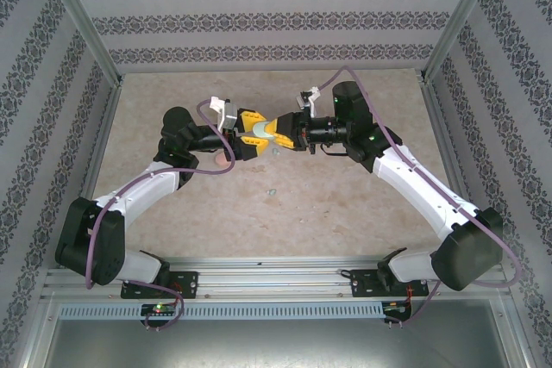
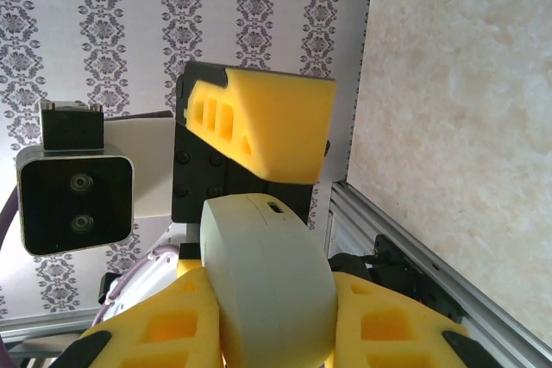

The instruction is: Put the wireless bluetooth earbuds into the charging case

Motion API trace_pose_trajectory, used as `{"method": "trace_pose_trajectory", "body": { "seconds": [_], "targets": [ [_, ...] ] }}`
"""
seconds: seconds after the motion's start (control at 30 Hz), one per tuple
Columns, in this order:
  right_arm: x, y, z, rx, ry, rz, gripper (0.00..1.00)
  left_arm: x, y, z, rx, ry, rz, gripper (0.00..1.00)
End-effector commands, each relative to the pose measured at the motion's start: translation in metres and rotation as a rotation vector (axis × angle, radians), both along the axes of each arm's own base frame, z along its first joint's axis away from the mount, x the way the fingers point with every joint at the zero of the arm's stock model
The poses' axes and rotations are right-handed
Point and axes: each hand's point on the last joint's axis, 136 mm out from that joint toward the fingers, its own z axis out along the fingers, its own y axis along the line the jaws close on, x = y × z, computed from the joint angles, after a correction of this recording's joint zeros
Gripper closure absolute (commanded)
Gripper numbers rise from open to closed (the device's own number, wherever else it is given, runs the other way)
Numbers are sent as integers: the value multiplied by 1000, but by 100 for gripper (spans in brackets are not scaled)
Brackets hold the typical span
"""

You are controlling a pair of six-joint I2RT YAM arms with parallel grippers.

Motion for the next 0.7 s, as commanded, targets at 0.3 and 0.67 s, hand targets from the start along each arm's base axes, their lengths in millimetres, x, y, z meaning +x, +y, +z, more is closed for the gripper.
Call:
{"method": "trace_pose_trajectory", "body": {
  "seconds": [0.3,0.67],
  "targets": [
    [-6,5,10,21,-31,41,81,-6,-7,7,10,-47,-45,48],
    [-7,6,9,14,-64,54,54,-8,-6,14,-1,-36,-47,76]
  ]
}}
